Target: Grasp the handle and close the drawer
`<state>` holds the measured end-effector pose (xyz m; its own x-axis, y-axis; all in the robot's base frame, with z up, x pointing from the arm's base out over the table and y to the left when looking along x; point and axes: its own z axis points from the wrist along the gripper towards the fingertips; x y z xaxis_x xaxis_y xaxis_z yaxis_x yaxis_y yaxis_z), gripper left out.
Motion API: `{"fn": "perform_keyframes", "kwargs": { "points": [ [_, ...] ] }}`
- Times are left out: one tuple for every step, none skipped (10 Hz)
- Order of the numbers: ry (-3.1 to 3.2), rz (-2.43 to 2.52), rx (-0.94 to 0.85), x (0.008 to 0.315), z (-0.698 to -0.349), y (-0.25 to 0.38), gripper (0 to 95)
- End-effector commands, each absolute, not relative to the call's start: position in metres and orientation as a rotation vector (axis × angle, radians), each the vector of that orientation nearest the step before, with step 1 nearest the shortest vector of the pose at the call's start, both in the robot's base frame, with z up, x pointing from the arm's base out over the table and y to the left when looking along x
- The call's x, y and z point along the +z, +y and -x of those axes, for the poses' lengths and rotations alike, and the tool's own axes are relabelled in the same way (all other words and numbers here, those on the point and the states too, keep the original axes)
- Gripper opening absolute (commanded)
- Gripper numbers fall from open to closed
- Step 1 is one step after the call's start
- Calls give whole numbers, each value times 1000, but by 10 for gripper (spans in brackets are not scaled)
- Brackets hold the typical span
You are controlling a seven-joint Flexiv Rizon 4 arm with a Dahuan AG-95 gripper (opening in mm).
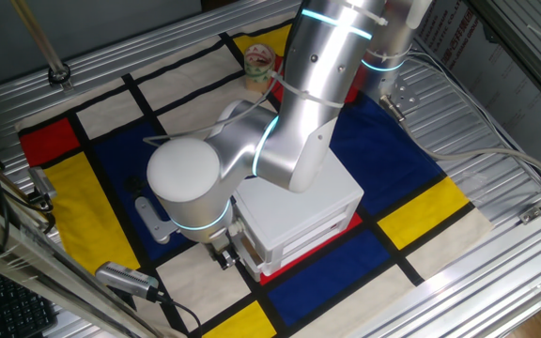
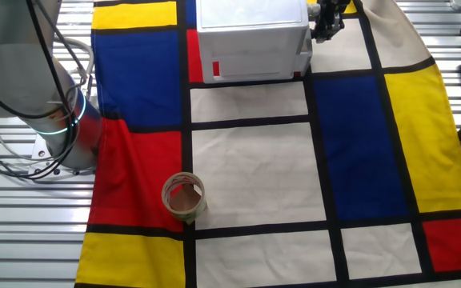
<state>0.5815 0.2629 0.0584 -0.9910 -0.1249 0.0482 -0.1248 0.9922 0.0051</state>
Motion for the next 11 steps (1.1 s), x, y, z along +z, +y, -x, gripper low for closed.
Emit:
{"fn": "perform_keyframes", "kwargs": {
  "points": [
    [-3088,-187,-4,58,-582,263,0],
    [-3090,-186,-5,58,-582,263,0],
    [-3086,-189,3,58,-582,263,0],
    [-3084,-193,3,58,-582,263,0],
    [-3086,-191,-10,58,-582,263,0],
    [-3087,-197,-7,58,-582,263,0],
    [-3084,-200,-5,58,-582,263,190],
    [-3082,-202,-2,58,-582,263,190],
    [-3082,-201,-6,58,-582,263,190],
    [-3090,-201,-17,58,-582,263,190],
    [-3090,-201,-17,58,-582,263,380]
  ]
}}
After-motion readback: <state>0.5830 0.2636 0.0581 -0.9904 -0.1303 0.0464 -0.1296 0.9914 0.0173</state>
